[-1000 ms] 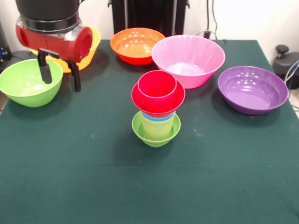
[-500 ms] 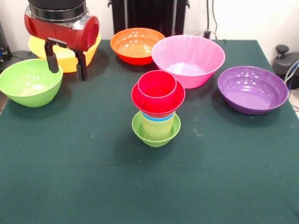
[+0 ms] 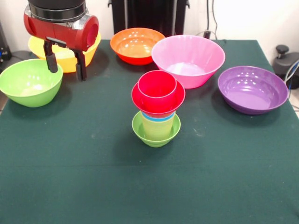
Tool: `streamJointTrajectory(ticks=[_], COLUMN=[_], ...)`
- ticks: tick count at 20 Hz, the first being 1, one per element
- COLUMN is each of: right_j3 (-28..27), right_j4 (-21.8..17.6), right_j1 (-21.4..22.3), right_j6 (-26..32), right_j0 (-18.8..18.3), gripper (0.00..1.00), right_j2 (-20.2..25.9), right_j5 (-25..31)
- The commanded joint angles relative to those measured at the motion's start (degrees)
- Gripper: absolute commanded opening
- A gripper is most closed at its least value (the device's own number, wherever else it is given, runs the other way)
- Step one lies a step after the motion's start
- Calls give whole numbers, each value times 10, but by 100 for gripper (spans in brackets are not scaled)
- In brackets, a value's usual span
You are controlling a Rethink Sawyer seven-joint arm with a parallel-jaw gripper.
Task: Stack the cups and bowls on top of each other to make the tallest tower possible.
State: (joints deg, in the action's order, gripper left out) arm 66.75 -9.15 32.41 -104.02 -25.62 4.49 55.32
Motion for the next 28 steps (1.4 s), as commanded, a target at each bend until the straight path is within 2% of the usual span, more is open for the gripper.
streamJointTrajectory(ticks=[1, 9, 15, 23, 28], right_j3=[5, 19, 12, -11, -55], right_j4=[-36, -36, -27, -6, -2], right_j1=[-34, -30, -26, 4, 3], right_j6=[57, 57, 60, 43, 18], right_j0=[14, 13, 13, 31, 54], gripper=[100, 100, 100, 100, 100], right_j2=[40, 42, 51, 53, 51], right_j5=[19, 7, 26, 106, 156])
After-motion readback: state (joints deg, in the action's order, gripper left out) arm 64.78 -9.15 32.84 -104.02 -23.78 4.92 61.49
